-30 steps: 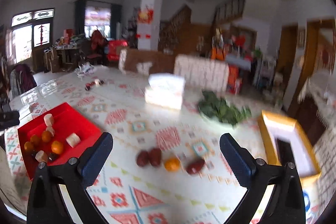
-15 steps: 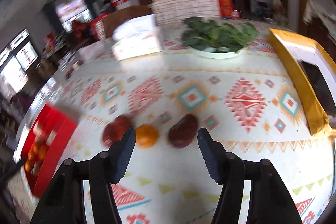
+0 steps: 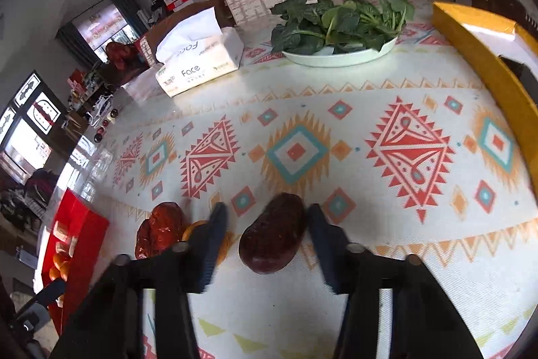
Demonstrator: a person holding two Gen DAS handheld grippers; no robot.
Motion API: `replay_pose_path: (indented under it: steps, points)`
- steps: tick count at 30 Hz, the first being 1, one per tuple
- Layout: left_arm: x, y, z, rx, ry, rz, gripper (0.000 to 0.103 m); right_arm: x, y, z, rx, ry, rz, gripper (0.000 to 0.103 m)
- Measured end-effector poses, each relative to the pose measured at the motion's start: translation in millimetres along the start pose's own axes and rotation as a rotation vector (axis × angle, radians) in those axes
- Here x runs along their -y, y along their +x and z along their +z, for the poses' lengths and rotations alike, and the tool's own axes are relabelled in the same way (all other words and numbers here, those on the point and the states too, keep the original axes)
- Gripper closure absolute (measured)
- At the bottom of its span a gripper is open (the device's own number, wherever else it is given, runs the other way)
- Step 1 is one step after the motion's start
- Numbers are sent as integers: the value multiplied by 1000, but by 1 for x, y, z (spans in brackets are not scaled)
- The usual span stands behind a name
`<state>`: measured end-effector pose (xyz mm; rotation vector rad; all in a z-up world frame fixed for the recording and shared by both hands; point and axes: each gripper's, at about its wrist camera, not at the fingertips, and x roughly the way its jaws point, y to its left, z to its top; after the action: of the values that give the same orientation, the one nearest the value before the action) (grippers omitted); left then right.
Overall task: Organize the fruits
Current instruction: 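Move both open tools back to the remaining dates, then grasp a red date with the left tool while the right tool grasps another date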
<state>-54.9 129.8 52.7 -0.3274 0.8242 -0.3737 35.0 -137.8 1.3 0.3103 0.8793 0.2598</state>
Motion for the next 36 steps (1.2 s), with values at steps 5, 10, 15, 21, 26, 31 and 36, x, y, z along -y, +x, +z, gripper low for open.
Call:
replay_pose_path:
  steps: [5, 10, 15, 21, 26, 31, 36]
  points:
    - [23, 51, 18, -41, 99, 44, 38, -4, -3, -2, 11, -35, -22, 69]
    - [23, 73, 26, -66, 111, 55, 56, 0, -4, -2, 5, -30, -6, 70]
    - [28, 94, 28, -94, 174, 80, 56, -2, -2, -3, -9, -45, -7, 70]
    - [20, 105, 28, -115, 188, 133, 66, -2, -3, -4, -16, -46, -3, 69]
    - [24, 107, 31, -116, 206, 145, 65, -3, -3, -6, -14, -53, -12, 69]
    - [35, 120, 32, -123, 249, 176, 65, -4, -3, -5, -14, -52, -14, 69]
    - [39, 114, 28, -111, 247, 160, 77, -1, -7, -6, 0, -32, -23, 69]
